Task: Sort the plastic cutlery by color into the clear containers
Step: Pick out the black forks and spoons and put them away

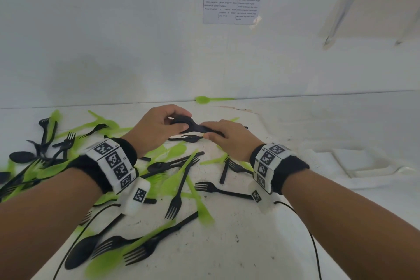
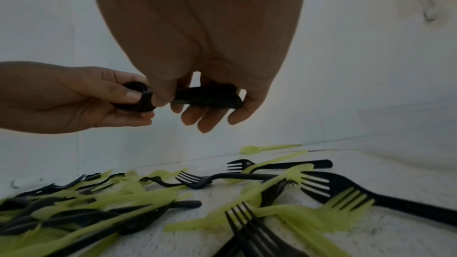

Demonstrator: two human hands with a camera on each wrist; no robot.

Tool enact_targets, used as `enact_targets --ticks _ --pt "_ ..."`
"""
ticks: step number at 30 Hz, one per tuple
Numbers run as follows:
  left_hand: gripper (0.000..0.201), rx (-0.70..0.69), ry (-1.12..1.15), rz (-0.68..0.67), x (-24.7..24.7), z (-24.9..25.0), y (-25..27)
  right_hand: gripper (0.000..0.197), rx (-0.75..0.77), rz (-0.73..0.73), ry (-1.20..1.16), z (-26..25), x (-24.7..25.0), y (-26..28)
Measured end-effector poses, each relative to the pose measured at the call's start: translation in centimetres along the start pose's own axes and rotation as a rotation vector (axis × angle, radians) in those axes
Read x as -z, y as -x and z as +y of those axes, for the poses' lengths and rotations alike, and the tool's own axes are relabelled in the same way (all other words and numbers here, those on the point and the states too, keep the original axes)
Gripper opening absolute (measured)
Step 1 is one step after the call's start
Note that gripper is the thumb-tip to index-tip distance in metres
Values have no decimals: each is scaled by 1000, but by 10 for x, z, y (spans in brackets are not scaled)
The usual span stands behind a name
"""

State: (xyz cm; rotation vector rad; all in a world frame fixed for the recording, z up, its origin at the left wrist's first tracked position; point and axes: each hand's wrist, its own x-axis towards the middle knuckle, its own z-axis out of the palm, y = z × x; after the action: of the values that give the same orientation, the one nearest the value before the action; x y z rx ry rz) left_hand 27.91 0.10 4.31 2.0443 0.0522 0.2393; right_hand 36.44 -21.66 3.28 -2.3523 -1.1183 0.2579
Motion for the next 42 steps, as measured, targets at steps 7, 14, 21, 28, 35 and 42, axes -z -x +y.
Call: enact_targets --ticks 7,14,21,28,35,42 --pt "22 -75 -43 -35 -2 6 -10 29 -100 152 -66 6 2 3" --pt "24 -146 -177 -76 -8 8 -23 23 -151 192 90 8 16 5" --pt "24 -287 -359 -128 -45 28 -50 23 -251 260 246 30 47 31" --pt "24 -338 -378 -151 -121 63 -86 21 -321 216 309 90 107 64" --pt "23 -255 -342 -83 -201 101 -120 16 -275 116 300 168 173 76" --pt "14 -136 -456 -55 -245 119 -149 13 -199 -38 308 225 207 58"
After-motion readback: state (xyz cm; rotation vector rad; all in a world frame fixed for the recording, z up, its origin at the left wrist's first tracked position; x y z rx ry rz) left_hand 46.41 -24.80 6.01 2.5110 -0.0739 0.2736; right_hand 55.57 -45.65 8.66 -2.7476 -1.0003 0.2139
